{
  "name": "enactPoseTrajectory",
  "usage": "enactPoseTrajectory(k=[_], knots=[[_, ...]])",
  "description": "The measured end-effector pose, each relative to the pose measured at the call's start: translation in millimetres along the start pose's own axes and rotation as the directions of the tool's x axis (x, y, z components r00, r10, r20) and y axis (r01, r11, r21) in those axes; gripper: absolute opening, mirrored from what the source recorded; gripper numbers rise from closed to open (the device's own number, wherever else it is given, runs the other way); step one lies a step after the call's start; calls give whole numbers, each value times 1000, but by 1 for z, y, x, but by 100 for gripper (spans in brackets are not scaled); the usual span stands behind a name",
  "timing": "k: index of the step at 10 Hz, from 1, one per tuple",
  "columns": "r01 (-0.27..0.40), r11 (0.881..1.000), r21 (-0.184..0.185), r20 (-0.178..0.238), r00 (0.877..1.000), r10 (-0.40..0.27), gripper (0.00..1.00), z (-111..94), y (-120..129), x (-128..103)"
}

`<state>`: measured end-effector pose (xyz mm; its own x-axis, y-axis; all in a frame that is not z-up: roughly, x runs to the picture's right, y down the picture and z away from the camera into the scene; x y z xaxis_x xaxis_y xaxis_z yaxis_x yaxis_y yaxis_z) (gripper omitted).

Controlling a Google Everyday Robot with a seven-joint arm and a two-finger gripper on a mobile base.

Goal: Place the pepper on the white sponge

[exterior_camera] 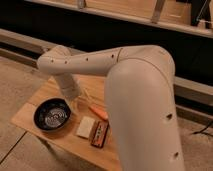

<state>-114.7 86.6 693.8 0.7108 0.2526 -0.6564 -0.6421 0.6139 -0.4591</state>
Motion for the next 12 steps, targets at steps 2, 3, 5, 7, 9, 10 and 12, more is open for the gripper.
enactPoseTrajectory(k=[2, 3, 5, 7, 9, 10, 12], knots=[[34, 999, 4, -16, 999, -34, 65, -2, -1, 0], [32, 999, 3, -11, 999, -32, 65, -2, -2, -1], [-20, 998, -54, 57, 998, 24, 65, -2, -10, -5], [-131, 980, -151, 150, 977, 153, 65, -6, -44, 4], [-230, 952, -203, 170, 949, 265, 65, -7, -83, 32], [-265, 941, -212, 153, 942, 300, 65, -7, -101, 52], [-225, 960, -168, 75, 968, 240, 65, -4, -113, 80]])
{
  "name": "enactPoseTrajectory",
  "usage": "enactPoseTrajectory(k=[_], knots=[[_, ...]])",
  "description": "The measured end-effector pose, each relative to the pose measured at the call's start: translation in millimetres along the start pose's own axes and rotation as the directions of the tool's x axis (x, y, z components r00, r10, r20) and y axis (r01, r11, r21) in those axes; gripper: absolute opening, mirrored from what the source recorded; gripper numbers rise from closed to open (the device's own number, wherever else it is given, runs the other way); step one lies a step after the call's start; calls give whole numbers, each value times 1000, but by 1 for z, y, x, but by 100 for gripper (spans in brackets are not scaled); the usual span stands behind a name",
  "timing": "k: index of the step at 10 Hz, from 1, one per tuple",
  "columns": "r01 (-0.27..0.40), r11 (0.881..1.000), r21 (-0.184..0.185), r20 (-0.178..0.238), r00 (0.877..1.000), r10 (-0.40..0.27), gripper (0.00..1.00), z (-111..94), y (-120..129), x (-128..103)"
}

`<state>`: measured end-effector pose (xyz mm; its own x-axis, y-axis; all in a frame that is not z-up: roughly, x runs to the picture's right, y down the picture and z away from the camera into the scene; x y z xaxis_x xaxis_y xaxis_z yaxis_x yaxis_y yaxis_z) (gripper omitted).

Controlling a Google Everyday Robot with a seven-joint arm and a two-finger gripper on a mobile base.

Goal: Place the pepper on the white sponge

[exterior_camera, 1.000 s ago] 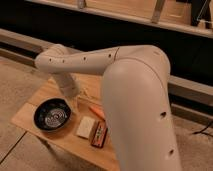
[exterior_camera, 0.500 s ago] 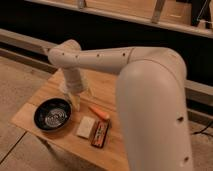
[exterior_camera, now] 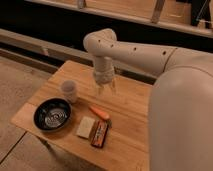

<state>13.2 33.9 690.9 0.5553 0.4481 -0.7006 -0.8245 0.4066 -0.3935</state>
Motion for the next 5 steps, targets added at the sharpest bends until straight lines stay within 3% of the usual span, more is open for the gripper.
enactPoseTrajectory(k=[1, 2, 3, 5], knots=[[57, 998, 17, -44, 997, -56, 65, 3, 7, 3], [143, 988, 49, -131, 982, -136, 65, 9, 20, 11], [192, 979, 67, -190, 966, -176, 65, 11, 27, 17], [202, 977, 73, -222, 958, -181, 65, 9, 27, 23]])
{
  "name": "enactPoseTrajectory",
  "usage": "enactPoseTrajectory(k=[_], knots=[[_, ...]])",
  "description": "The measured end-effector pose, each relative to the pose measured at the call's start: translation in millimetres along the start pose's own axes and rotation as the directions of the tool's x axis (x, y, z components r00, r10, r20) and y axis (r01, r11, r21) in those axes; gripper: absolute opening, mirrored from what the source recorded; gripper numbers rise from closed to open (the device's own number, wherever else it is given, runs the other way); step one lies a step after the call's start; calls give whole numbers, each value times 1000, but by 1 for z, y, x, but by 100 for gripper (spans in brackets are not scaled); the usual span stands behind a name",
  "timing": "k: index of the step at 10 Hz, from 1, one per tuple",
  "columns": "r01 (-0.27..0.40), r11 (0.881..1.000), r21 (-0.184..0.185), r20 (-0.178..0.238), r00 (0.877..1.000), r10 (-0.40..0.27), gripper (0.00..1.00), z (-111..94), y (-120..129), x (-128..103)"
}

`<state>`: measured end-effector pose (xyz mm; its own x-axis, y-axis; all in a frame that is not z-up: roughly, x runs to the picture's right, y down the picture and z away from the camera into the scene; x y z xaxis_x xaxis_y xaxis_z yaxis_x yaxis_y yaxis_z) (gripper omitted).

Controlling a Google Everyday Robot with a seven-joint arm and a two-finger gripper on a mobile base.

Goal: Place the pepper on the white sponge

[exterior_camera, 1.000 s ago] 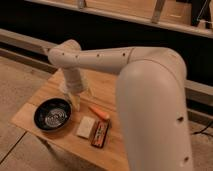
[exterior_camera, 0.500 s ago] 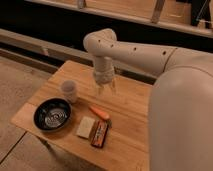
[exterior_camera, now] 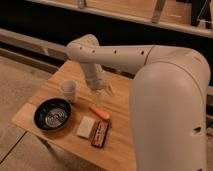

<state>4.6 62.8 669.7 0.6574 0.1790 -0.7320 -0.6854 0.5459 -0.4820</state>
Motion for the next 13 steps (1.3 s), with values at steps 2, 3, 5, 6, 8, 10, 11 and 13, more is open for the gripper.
enactPoseTrajectory(k=[2, 3, 5, 6, 8, 10, 11, 13], knots=[[0, 1000, 0, 0, 1000, 0, 65, 0, 0, 0], [2, 1000, 0, 0, 1000, -2, 65, -1, 1, 0], [1, 1000, 0, 0, 1000, -1, 65, -1, 1, 0], [1, 1000, 0, 0, 1000, -1, 65, -1, 1, 0], [1, 1000, -1, 0, 1000, -1, 65, 0, 1, 0], [0, 1000, -1, 0, 1000, 0, 65, 0, 0, 0], [0, 1000, -3, 0, 1000, 0, 65, 0, 0, 1], [-6, 999, -46, -23, 1000, 5, 65, 22, 0, 6]])
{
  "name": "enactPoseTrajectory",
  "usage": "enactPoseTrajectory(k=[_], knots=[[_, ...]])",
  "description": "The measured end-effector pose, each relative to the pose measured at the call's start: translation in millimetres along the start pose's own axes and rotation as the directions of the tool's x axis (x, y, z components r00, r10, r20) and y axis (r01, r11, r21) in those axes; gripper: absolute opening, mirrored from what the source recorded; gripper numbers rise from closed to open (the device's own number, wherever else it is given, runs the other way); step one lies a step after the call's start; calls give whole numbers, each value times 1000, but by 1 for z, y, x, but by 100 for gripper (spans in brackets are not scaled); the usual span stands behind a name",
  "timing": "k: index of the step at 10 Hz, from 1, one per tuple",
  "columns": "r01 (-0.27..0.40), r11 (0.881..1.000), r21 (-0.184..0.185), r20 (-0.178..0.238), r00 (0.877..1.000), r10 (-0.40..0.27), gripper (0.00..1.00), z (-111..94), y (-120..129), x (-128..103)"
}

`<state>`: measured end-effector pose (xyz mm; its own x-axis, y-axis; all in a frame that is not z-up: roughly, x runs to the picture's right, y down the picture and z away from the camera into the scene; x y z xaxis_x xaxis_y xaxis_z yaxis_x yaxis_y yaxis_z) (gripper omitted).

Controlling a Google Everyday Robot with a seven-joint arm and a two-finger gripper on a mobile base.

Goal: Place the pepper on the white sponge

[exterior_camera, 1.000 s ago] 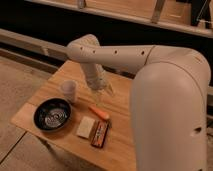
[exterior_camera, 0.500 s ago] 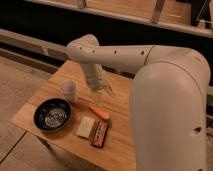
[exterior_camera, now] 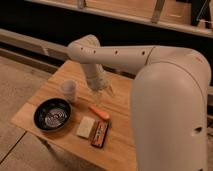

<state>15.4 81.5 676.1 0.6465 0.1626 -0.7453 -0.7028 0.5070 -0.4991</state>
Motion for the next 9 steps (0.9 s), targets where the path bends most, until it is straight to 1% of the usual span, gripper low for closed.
enactPoseTrajectory(k=[1, 2, 3, 4, 5, 6, 7, 8, 9], knots=[[-13, 1000, -15, -30, 999, 13, 65, 17, -6, 8], [-21, 1000, -10, -50, 999, 21, 65, 25, -11, 12], [-27, 1000, -10, -60, 998, 26, 65, 32, -15, 14], [-33, 999, -28, -47, 998, 32, 65, 36, -16, 12], [-23, 998, -55, -19, 1000, 22, 65, 37, -11, 7], [19, 993, -113, 52, 999, -13, 65, 34, 2, -7], [104, 974, -200, 170, 983, -70, 65, 26, 27, -29], [167, 953, -253, 253, 962, -101, 65, 17, 42, -43], [251, 921, -297, 350, 926, -139, 65, 5, 58, -56]])
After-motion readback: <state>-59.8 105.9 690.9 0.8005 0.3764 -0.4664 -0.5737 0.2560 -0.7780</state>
